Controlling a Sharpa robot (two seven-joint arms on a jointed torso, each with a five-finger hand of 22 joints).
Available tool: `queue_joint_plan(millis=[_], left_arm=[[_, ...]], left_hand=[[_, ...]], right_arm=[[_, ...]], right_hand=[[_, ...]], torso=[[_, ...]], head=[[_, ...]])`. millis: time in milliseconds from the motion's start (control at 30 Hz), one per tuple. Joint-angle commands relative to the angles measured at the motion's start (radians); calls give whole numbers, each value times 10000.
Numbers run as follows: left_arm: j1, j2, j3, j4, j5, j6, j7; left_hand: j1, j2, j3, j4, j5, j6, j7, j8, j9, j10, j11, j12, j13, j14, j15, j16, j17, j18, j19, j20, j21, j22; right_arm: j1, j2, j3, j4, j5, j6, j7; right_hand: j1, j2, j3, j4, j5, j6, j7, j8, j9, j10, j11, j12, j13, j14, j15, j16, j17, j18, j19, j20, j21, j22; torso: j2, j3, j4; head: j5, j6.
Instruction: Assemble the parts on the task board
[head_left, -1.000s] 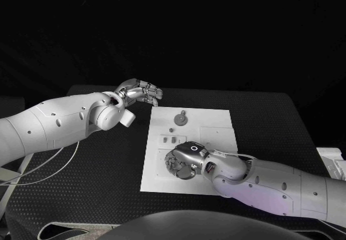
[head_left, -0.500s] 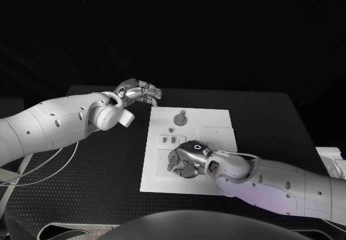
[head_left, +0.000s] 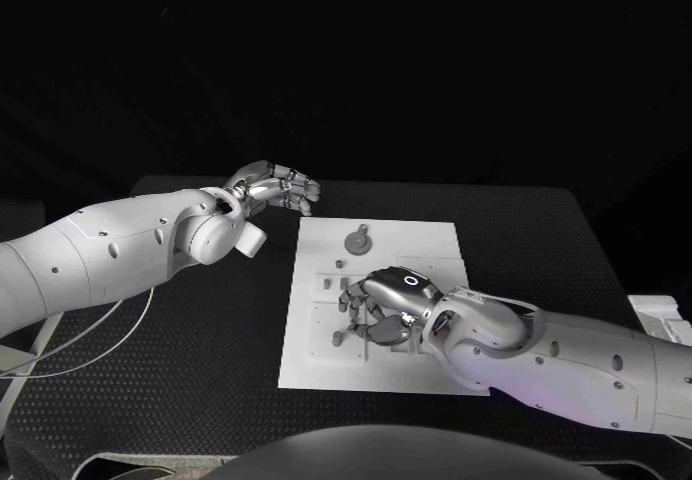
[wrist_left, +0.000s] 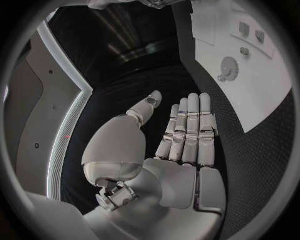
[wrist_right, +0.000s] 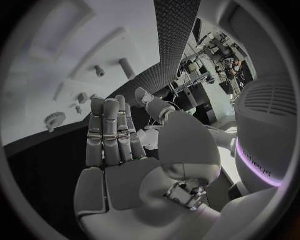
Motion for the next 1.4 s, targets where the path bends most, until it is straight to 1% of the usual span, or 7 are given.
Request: queue_joint_plan(millis=[33, 133, 300, 467, 833, 1133, 1400], left_arm=[[27, 76, 7, -89, 50, 167, 161], [25, 166, 7, -190, 50, 151, 174], [22, 288, 6, -299, 50, 144, 219], [18, 285, 4, -315, 60, 199, 193], [24, 79, 5, -151, 60, 141, 186], [25, 106, 5, -116, 62, 165, 182], [25, 164, 5, -138, 65, 146, 185]], left_hand=[[47, 53, -4, 10, -50, 97, -19, 69, 8, 95, -14, 41, 9, 61, -19, -37, 26, 94, 53, 8, -54, -10], [35, 79, -12, 21, -51, 148, -27, 95, 7, 265, -82, 104, 37, 72, -19, -68, 68, 94, 59, 8, -62, -5], [6, 75, -37, 28, -52, 155, -12, 94, -11, 559, -212, 224, 103, 115, -33, -86, 131, 99, 91, -1, -59, 7], [-27, 75, -53, 38, -51, 143, -6, 86, -21, 539, -203, 197, 97, 111, -31, -106, 148, 95, 91, 0, -65, 8], [-137, 19, -118, 64, -52, 131, 1, 77, -37, 513, -184, 149, 88, 107, -26, -145, 187, 90, 83, 2, -82, 8], [-213, -6, -157, 83, -51, 111, 10, 65, -53, 484, -167, 106, 79, 114, -28, -173, 221, 92, 85, -1, -92, 10], [-275, -13, -181, 105, -51, 57, 32, 35, -74, 453, -149, 68, 70, 116, -28, -200, 251, 94, 87, -2, -103, 9]], right_arm=[[282, -264, 96, 109, 1308, 127, 676], [657, -688, 117, 93, 2404, 655, 1237], [1346, -1333, 117, 74, 3544, 1512, 731], [2061, -1959, 116, -241, 3141, 4458, -391], [2121, -2758, 28, -255, 5030, 4487, -1623], [2106, -3054, -496, 52, 5232, 4948, -2830], [1999, -3131, -605, 337, 5683, 4905, -4520]], right_hand=[[81, 47, -33, -2, -59, -77, 30, -37, -15, 50, -14, 24, 13, 77, 9, 70, 20, 136, 71, 14, 50, 225], [-671, 529, -135, 871, -61, -291, 139, -158, -76, 275, -78, 172, 126, 160, -61, 217, 19, 136, 193, 15, 137, 210], [-642, 616, -334, 891, -69, -219, -111, -50, 45, 1067, -422, 1165, 1322, 447, -346, 910, 252, 136, 544, -265, 580, 239], [-1037, 841, -464, 1210, -54, -110, -304, 124, 479, 256, -673, 4064, 5709, 447, -605, 2411, 773, 136, 510, -361, 1057, 219], [-1189, 632, -396, 1238, -46, 621, -705, 781, 1747, -63, -1061, 7803, 8969, 593, -971, 4725, 1786, 136, 1089, -809, 2091, 229], [-2728, 741, -497, 2308, -58, 673, -813, 780, 2269, 157, -1179, 8761, 9067, 1635, -1104, 5539, 3044, 136, 1527, -1147, 2510, 212], [-3511, 321, -484, 2694, -59, 882, -901, 758, 2529, 930, -1256, 10255, 9523, 2061, -1174, 5795, 3523, 136, 1709, -1353, 2705, 196]], torso=[[-32, 14, -43], [-74, -2, -76], [-146, -46, -121], [-230, -58, -150], [-296, -18, -140], [-305, -22, -162], [-315, -50, -159]], head=[[-56, 90], [-98, 74], [-150, 76], [-271, 47], [-266, -18], [-337, 13], [-410, -14]])
